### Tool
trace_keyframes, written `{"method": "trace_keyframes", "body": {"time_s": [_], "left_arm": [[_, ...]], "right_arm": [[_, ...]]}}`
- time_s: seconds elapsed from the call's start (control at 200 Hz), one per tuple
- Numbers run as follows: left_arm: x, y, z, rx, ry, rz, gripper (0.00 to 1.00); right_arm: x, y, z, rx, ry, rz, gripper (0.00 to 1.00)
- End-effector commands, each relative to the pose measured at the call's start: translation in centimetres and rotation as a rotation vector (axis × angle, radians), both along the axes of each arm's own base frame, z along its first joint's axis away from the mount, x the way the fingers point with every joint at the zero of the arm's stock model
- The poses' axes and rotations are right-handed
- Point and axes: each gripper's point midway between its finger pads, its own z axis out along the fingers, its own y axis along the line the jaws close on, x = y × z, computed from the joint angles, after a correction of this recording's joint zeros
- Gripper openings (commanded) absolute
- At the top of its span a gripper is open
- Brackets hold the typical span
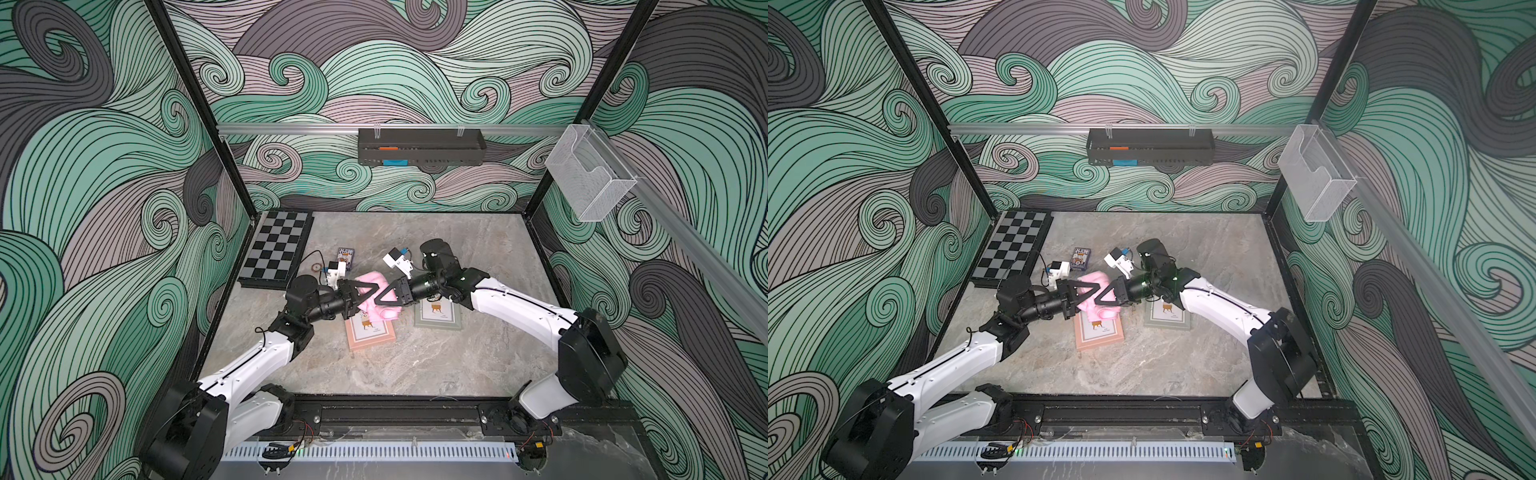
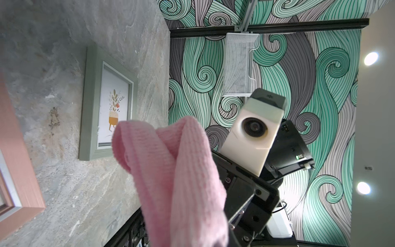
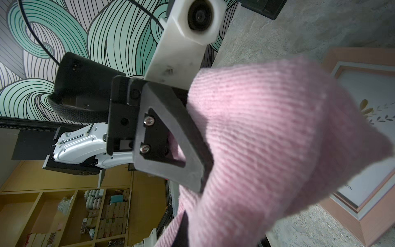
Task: Wipe the picture frame with a cloth
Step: Adjust the cleaning item.
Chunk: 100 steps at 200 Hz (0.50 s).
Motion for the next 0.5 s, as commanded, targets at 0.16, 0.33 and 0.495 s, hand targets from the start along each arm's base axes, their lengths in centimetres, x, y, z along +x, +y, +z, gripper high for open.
{"method": "trace_keyframes", "body": {"time_s": [0.16, 0.33, 0.495], "left_arm": [[0.9, 0.9, 0.0, 0.094, -0.017, 0.044, 0.0], [0.4, 9.3, -5.9, 0.814, 0.11, 0.216, 0.0], [-0.5, 15.0, -7.2, 1.129, 0.225, 0.341, 0.0]], "right_arm": [[0.6, -1.2, -0.9, -0.101, -0.165, -0.028, 0.46], [2.2, -4.3, -4.1, -0.333, -0.282, -0.12, 0.55], [4.7, -5.3, -9.2, -0.558, -0.326, -0.162, 0.55]]}}
